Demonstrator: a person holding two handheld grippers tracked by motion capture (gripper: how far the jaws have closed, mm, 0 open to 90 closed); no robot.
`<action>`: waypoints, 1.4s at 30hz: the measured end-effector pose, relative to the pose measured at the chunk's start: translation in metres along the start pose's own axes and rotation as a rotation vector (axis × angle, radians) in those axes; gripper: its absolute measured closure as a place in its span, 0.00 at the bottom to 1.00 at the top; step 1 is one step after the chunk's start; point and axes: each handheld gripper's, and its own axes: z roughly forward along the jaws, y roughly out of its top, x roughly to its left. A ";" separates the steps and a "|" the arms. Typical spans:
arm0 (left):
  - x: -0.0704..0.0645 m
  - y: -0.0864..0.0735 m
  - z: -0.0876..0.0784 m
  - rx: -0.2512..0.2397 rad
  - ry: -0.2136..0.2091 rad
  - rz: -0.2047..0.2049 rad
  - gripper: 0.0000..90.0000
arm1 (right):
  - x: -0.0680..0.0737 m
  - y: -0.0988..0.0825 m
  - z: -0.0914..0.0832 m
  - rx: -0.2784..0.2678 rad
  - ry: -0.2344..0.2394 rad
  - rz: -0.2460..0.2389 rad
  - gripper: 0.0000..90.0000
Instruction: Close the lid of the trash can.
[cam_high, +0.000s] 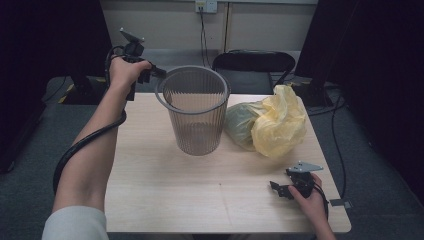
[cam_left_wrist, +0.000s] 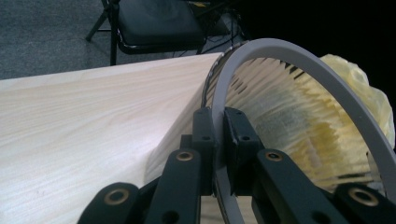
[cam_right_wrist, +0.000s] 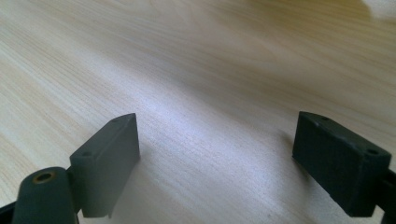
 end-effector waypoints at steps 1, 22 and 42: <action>0.000 0.002 0.001 0.000 -0.001 0.000 0.93 | 0.000 0.000 0.000 0.000 0.000 0.000 0.15; 0.002 0.003 0.018 -0.025 -0.004 -0.025 0.93 | 0.000 0.000 0.000 -0.001 0.001 0.000 0.16; -0.003 -0.009 0.011 -0.050 0.008 0.063 0.48 | 0.001 0.000 0.000 0.003 -0.005 -0.007 0.15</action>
